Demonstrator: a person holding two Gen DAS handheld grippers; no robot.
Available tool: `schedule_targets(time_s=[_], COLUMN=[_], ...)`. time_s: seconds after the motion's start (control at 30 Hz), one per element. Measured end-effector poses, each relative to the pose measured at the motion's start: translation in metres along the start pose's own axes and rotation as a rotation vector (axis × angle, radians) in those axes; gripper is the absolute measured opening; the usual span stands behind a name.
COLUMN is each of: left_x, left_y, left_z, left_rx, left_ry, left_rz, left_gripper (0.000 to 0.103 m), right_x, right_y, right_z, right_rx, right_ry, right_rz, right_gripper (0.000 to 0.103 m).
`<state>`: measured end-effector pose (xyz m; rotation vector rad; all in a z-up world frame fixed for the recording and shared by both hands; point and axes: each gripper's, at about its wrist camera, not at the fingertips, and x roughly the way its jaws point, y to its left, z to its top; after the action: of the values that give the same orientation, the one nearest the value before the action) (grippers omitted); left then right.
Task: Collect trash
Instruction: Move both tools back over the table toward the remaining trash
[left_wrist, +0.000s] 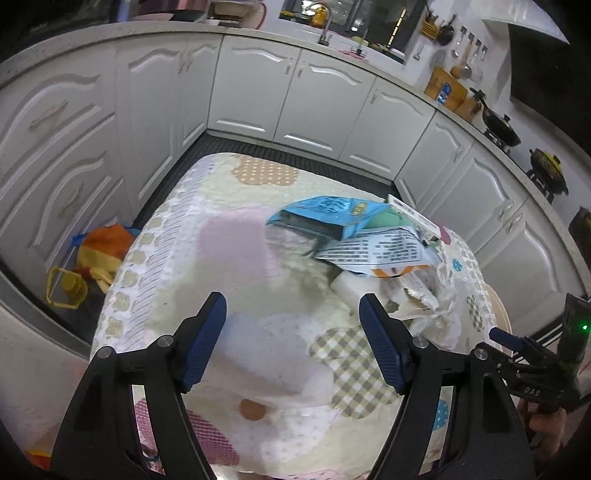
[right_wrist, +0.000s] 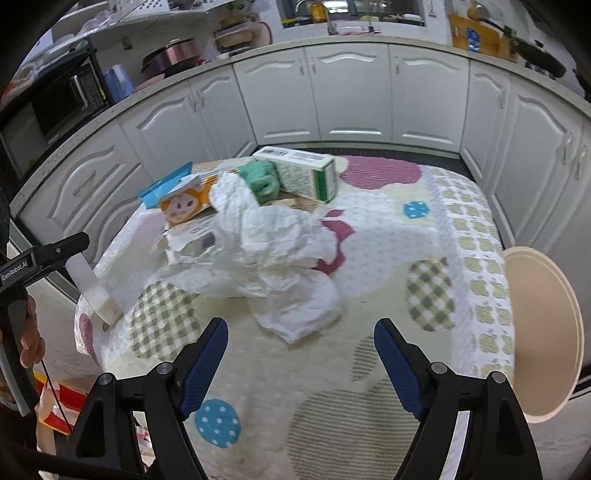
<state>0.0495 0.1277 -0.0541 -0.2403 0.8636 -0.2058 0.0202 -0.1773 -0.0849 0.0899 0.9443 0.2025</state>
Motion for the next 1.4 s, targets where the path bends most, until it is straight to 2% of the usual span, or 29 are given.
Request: schedule_targets(time_s=[0.33,0.57,0.73,0.9,1.1,1.27,1.4], left_x=[0.005,-0.01,-0.026,-0.033,-0.031,-0.028,-0.019], left_y=[0.043,0.047,0.045,0.047,0.049,0.055,0.056], left_z=[-0.014,-0.005,-0.008,-0.021,-0.035,-0.04,-0.048], left_rx=[-0.12,-0.143,-0.121,-0.059,0.038,0.067,0.102], left_ry=[0.013,-0.038,-0.04,0.016,0.063,0.073,0.125], left_rz=[0.029,-0.001,-0.011,-0.056,-0.059,-0.067,-0.063], left_gripper=[0.074,0.074,0.074,0.079,0.08,0.08,0.08], right_x=[0.009,0.009,0.009,0.01,0.012,0.016,0.017], right_y=[0.008,0.008,0.01,0.012,0.016,0.02,0.021], right_z=[-0.002,-0.002,-0.002,-0.003,-0.003,-0.003,-0.003], right_rx=[-0.025,-0.019,-0.026,-0.029,-0.033,-0.043,-0.044], right_ry=[0.025,0.028,0.025,0.031,0.036,0.047,0.052], right_rz=[0.009,0.01,0.025,0.045,0.057,0.053,0.048], right_gripper=[0.079,0.079,0.079,0.079,0.079,0.079,0.08])
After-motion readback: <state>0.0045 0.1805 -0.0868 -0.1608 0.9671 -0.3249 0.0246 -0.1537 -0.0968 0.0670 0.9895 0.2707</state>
